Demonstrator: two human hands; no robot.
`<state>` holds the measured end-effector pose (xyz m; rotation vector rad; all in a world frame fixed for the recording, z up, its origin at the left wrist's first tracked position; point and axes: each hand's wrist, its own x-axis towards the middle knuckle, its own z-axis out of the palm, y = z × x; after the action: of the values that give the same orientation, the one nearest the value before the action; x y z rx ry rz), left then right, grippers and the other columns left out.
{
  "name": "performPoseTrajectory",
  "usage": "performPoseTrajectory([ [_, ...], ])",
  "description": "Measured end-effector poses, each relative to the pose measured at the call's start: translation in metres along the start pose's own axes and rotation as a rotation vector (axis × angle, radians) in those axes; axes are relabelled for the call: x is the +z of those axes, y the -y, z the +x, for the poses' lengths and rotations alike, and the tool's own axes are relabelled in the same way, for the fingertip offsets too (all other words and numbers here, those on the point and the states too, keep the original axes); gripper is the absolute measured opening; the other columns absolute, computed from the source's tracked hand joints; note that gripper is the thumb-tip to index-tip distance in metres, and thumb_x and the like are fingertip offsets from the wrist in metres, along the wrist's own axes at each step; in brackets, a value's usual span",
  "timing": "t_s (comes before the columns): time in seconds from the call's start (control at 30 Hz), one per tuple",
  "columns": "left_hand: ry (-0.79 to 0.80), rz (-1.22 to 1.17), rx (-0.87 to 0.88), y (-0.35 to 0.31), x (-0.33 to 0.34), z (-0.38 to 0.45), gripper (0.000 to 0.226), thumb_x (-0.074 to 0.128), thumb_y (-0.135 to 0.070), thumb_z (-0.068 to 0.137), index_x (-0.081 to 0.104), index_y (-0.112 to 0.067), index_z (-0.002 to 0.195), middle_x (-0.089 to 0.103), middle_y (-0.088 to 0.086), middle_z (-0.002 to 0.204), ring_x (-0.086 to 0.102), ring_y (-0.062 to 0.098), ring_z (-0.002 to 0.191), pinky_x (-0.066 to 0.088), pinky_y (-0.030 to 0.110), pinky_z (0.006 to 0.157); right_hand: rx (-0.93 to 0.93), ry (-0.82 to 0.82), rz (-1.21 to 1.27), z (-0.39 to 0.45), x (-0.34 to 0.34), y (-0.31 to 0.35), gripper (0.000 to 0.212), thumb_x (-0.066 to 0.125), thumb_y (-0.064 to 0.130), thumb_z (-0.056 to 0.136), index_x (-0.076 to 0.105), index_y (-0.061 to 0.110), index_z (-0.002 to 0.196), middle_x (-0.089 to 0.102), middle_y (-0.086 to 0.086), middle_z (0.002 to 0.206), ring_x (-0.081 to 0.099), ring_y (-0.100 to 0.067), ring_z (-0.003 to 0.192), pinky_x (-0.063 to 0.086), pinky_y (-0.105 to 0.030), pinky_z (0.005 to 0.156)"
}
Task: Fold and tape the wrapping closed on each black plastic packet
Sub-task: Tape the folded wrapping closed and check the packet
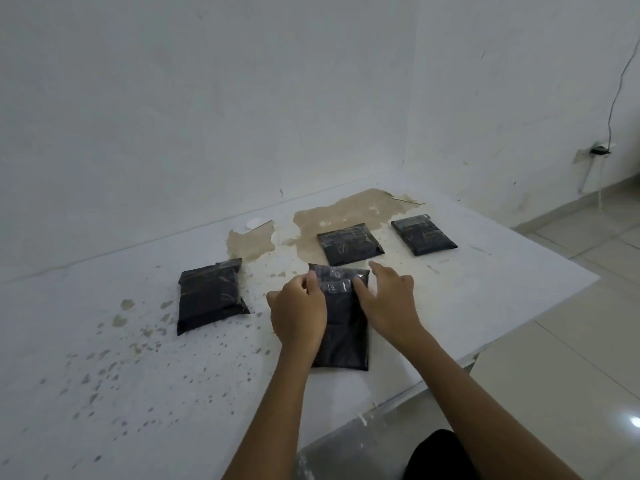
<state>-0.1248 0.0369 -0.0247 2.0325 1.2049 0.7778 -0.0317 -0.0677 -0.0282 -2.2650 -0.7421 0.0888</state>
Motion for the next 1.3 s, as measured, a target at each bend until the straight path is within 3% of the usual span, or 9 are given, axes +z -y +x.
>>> performPoseTrajectory([
  [0.1,0.093,0.231,0.056,0.004,0.012,-0.002,0.040,0.036,-0.039,0.109,0.066,-0.017,0.120,0.066,0.005,0.121,0.043,0.032,0.123,0.044,0.041,0.081,-0.191,0.082,-0.229,-0.009,0.018,-0.007,0.050,0.034,0.042,0.106,0.032,0.028,0.154,0.033,0.006,0.161,0.028,-0.028,0.144,0.037,-0.044,0.108],
  [0.17,0.172,0.301,0.180,0.010,0.013,-0.006,0.047,0.033,-0.035,0.109,0.038,-0.026,0.155,0.042,0.001,0.158,0.033,0.032,0.142,0.041,0.044,0.105,-0.273,0.133,-0.388,-0.013,0.026,-0.013,0.049,0.030,0.041,0.108,0.026,0.032,0.156,0.024,0.008,0.165,0.019,-0.030,0.151,0.032,-0.050,0.114],
  [0.23,0.280,0.322,0.397,0.019,0.011,-0.007,0.054,0.032,-0.031,0.109,0.019,-0.038,0.162,0.019,-0.007,0.170,0.018,0.026,0.154,0.034,0.045,0.118,-0.272,0.165,-0.458,-0.014,0.029,-0.016,0.048,0.028,0.043,0.108,0.025,0.037,0.156,0.016,0.009,0.167,0.008,-0.031,0.154,0.022,-0.058,0.117],
  [0.3,0.397,0.395,0.488,0.030,0.009,-0.007,0.054,0.027,-0.034,0.110,0.014,-0.045,0.161,0.009,-0.015,0.171,0.008,0.022,0.158,0.023,0.045,0.124,-0.222,0.213,-0.508,-0.013,0.028,-0.018,0.047,0.019,0.049,0.107,0.021,0.046,0.154,0.000,0.010,0.169,-0.008,-0.032,0.155,0.008,-0.070,0.114],
  [0.43,0.461,0.544,0.401,0.040,0.008,-0.011,0.058,0.018,-0.051,0.108,-0.006,-0.046,0.160,-0.009,-0.025,0.168,-0.012,0.019,0.158,0.000,0.055,0.126,-0.151,0.161,-0.630,-0.019,0.027,-0.021,0.065,-0.015,0.065,0.087,0.001,0.061,0.149,-0.013,0.010,0.168,-0.019,-0.038,0.151,-0.006,-0.085,0.099],
  [0.73,0.437,0.590,0.302,0.035,0.009,-0.016,0.064,0.016,-0.059,0.104,-0.008,-0.041,0.161,-0.008,-0.017,0.170,-0.018,0.016,0.157,-0.007,0.070,0.120,0.099,0.080,-0.470,-0.033,0.029,-0.021,0.059,0.013,0.074,0.095,0.005,0.058,0.151,-0.004,0.012,0.168,-0.018,-0.031,0.153,-0.011,-0.085,0.100],
  [1.0,0.413,0.554,0.283,0.035,0.012,-0.016,0.069,0.018,-0.057,0.104,-0.006,-0.033,0.163,-0.006,-0.017,0.171,-0.018,0.014,0.157,-0.009,0.068,0.120,0.073,0.030,-0.386,-0.036,0.027,-0.022,0.066,0.016,0.066,0.099,0.007,0.038,0.159,0.010,0.011,0.168,-0.004,-0.019,0.156,-0.009,-0.082,0.104],
  [1.13,0.405,0.542,0.264,0.035,0.013,-0.018,0.071,0.019,-0.058,0.104,-0.007,-0.028,0.163,-0.006,-0.013,0.171,-0.020,0.014,0.156,-0.010,0.067,0.121,-0.026,0.074,-0.438,-0.037,0.027,-0.020,0.060,0.010,0.072,0.097,0.002,0.054,0.154,-0.009,0.007,0.168,-0.013,-0.029,0.154,-0.006,-0.082,0.106],
  [1.3,0.407,0.564,0.266,0.035,0.013,-0.018,0.073,0.019,-0.057,0.104,-0.008,-0.024,0.164,-0.008,-0.011,0.172,-0.019,0.017,0.156,-0.009,0.067,0.121,0.048,0.013,-0.446,-0.038,0.030,-0.021,0.059,0.017,0.064,0.099,0.018,0.046,0.155,0.011,0.010,0.168,-0.006,-0.024,0.156,-0.005,-0.081,0.107],
])
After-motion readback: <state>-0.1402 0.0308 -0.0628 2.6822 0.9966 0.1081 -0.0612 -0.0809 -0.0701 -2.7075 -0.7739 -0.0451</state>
